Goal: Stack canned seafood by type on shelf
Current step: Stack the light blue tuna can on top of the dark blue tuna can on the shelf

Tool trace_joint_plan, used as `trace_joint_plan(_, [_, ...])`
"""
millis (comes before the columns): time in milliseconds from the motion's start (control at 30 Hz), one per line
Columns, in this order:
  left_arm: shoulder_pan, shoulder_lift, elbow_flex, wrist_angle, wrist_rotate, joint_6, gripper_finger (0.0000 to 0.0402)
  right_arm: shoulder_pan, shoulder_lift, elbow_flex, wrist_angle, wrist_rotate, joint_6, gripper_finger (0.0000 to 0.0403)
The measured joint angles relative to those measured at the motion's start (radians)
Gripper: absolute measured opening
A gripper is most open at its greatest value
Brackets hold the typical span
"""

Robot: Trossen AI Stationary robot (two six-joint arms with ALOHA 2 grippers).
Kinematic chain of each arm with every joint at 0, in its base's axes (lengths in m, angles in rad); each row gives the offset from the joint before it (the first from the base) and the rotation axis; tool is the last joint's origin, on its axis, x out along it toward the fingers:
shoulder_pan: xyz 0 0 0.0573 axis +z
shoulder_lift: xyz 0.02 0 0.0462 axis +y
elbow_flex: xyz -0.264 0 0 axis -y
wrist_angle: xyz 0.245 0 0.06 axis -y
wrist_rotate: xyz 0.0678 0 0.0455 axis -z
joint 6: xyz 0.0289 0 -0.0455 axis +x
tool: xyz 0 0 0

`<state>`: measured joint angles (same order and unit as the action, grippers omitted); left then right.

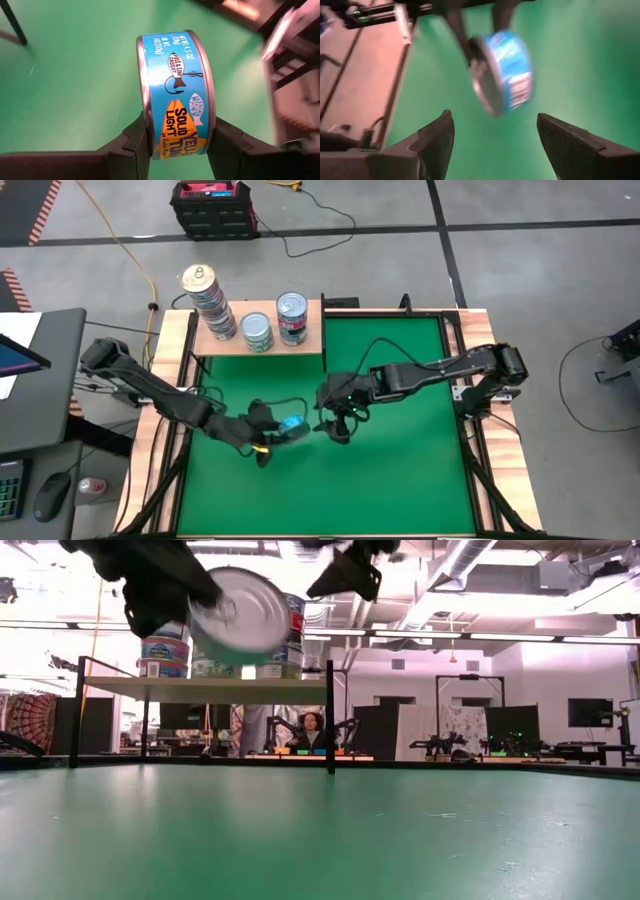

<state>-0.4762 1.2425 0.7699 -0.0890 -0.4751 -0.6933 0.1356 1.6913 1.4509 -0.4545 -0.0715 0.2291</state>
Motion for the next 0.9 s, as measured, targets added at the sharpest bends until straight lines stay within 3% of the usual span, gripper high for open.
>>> trace_joint_plan(300, [0.014, -0.16, -0.044, 0.056, 0.011, 0.095, 0.0143, -0.003, 0.0, 0.0, 0.114, -0.032, 0.032, 0.0306])
trace_joint_plan(900, [0.013, -0.163, -0.043, 0.166, 0.02, 0.311, 0.0143, -0.034, 0.007, 0.0, 0.33, -0.052, 0.051, 0.0307])
